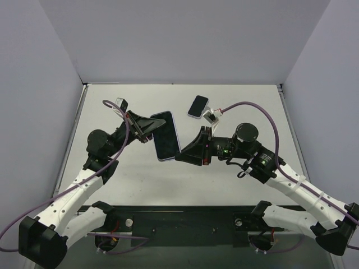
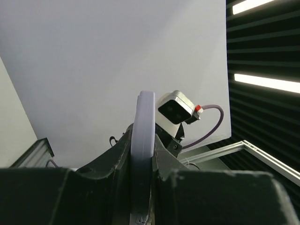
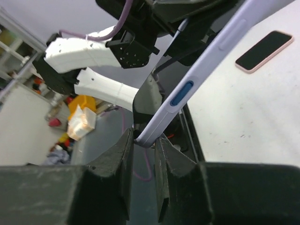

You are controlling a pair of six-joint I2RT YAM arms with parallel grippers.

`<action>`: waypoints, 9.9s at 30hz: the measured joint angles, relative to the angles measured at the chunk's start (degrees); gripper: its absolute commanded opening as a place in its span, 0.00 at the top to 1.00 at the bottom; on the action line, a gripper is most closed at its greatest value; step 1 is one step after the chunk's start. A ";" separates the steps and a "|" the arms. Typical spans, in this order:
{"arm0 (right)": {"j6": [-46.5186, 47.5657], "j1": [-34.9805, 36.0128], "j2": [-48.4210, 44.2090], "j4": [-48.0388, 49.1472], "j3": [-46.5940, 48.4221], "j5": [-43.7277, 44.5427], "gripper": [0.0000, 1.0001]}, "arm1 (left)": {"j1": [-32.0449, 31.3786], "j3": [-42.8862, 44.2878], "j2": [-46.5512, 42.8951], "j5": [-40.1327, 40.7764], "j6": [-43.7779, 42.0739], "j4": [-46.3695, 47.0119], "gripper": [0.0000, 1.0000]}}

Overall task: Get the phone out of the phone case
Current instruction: Remove the phone case from the phone, then place the phone at the center of the board.

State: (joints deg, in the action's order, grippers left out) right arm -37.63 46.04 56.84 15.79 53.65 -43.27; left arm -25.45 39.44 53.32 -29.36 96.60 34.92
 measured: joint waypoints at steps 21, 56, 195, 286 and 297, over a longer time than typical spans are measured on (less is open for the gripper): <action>35.26 7.43 6.86 -21.51 12.20 18.97 1.00 | 0.37 0.00 0.68 -2.10 14.05 9.14 1.00; -11.85 3.76 1.68 -8.92 6.78 7.91 0.72 | 2.51 5.60 -0.98 -1.20 -9.75 -11.08 1.00; -40.06 -1.88 6.27 11.63 -1.68 14.34 1.00 | 2.82 -10.45 -15.08 2.54 -23.39 -13.20 0.24; -24.76 1.66 -9.35 -11.52 -6.73 23.45 1.00 | -3.45 3.98 -15.19 23.85 -35.56 -48.06 1.00; -9.70 -27.26 -1.64 -28.26 -2.16 28.85 1.00 | -3.32 -2.14 -17.68 26.60 -35.26 -51.74 1.00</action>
State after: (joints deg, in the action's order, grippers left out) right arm -47.33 18.79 55.20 -12.47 51.48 -14.41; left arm -28.77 37.30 35.64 -2.76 61.34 -16.82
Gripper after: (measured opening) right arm 0.064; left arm 0.220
